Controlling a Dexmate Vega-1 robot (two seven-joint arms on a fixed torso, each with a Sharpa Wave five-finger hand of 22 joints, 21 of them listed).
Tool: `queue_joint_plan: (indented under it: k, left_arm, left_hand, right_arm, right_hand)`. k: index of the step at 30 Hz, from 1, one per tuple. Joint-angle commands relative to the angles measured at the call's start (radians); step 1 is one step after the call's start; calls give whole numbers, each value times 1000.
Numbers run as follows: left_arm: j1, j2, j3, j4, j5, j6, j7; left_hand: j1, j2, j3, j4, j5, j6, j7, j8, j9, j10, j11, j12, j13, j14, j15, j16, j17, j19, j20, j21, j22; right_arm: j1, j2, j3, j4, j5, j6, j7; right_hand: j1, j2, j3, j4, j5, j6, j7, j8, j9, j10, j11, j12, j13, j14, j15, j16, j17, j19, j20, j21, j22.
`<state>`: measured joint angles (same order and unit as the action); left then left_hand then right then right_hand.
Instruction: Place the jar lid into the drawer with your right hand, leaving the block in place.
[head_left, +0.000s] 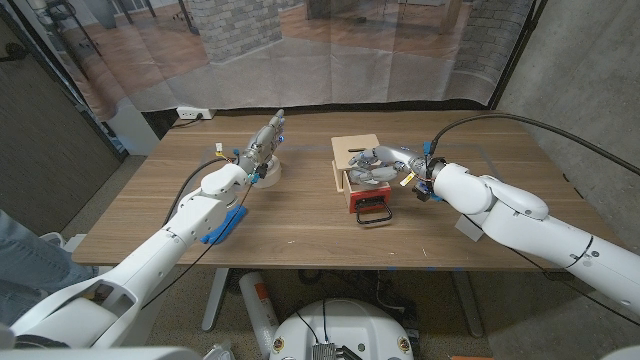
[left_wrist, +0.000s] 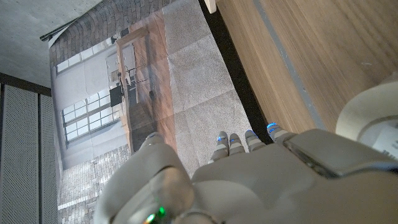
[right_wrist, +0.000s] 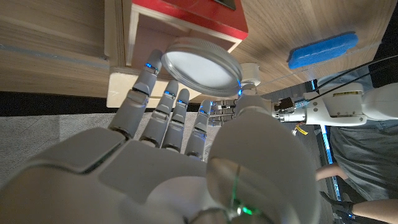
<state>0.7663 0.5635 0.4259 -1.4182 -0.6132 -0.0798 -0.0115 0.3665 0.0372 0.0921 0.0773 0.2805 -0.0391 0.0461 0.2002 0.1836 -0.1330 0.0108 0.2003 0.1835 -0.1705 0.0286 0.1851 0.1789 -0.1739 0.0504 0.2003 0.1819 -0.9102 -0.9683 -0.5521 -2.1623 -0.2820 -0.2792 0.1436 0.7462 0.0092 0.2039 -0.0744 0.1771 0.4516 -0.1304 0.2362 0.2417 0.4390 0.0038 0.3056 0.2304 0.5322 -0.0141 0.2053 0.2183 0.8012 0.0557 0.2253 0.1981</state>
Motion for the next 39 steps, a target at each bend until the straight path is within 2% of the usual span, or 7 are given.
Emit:
queue_joint_plan:
  k: [1, 7, 16, 34, 39]
  left_arm:
    - [-5, -7, 4, 14, -1, -1, -5]
    - [-7, -9, 6, 21, -1, 0, -7]
    - [-12, -10, 8, 24, 0, 1, -11]
    - [-22, -14, 14, 30, 5, 4, -16]
    - [-24, -14, 14, 29, 5, 3, -17]
  left_hand:
    - [7, 2, -4, -1, 0, -1, -1, -2, 5, -1, 3, 1, 2, -35, -3, 1, 2, -136, -1, 3, 3]
    - [7, 3, -5, -1, 0, 0, -1, -1, 5, -1, -1, 1, 2, -35, -4, 1, 2, -136, -1, 3, 3]
    - [8, 4, -7, -1, 0, 1, -2, -1, 5, -3, 1, 1, 2, -35, -3, 1, 2, -136, -1, 3, 3]
    - [9, 5, -9, -1, 0, -1, -2, -2, 5, -2, 1, 1, 2, -35, -3, 1, 2, -136, -1, 3, 3]
    - [9, 5, -9, -1, 0, 0, -2, -2, 5, -2, 1, 1, 2, -34, -4, 2, 2, -136, 0, 3, 3]
  right_arm:
    - [-27, 10, 16, -1, 2, -4, -63]
    - [-35, 17, 18, -2, 0, -11, -84]
    - [-41, 20, 24, -1, 11, -14, -99]
    - [-62, 7, 46, -20, 23, -14, -128]
    - [-65, 2, 53, -27, 24, -14, -133]
  right_hand:
    - [-27, -6, -14, 7, 5, -2, 2, -5, 2, -2, 2, 0, 3, 8, 6, 0, 0, 1, 5, 0, 1]
    - [-66, -17, -35, 24, 10, 6, 3, -4, 0, 7, -9, 4, 4, 19, 6, 4, -1, 9, 0, 3, 2]
    - [-117, -43, -66, 42, 19, -7, 9, -13, -3, -7, 2, 0, 6, 1, 26, -4, -3, -4, 13, -2, 3]
    - [-135, -42, -74, 50, 27, -14, 10, -16, -4, -12, 6, -1, 8, -8, 31, -7, -4, -6, 15, -3, 3]
    - [-133, -36, -73, 50, 31, -1, 10, -11, -4, -9, 6, 1, 9, 5, 24, -2, -5, -5, 16, -3, 3]
